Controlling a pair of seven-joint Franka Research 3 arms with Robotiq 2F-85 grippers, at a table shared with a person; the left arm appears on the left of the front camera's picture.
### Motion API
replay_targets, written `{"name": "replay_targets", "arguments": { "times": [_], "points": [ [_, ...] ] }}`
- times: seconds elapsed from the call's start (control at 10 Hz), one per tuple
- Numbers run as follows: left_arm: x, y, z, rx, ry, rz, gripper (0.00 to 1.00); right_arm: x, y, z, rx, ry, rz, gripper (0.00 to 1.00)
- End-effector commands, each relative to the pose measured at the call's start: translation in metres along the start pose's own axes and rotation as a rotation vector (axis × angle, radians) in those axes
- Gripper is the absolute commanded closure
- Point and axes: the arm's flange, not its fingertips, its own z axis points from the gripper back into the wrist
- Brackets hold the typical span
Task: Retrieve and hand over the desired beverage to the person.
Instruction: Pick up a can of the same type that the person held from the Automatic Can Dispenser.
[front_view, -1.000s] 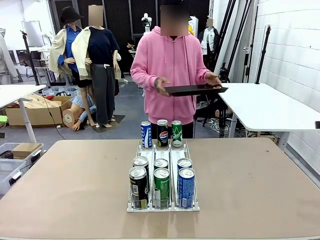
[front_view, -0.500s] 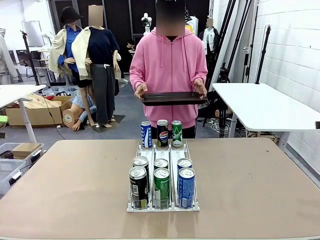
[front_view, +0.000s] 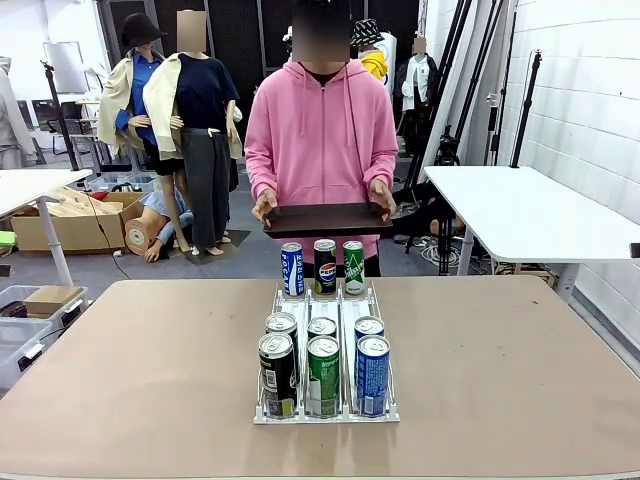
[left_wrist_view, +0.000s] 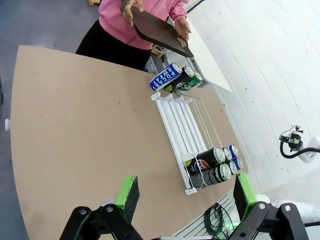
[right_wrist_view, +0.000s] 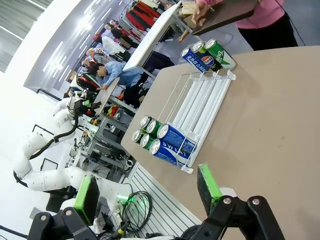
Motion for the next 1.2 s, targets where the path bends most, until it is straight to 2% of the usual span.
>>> {"name": "replay_targets", "arguments": {
  "times": [0.0,1.1],
  "points": [
    [0.0010,-0.0022,0.0021,-0.015,-0.014,0.003,0.00,-0.0015,-0.0016,0.0007,0.011,0.000,0.005,0.00],
    [0.0010,-0.0022,0.0021,-0.015,-0.014,0.003,0.00,-0.0015,-0.0016,0.0007,0.011,0.000,0.005,0.00]
  ]
}}
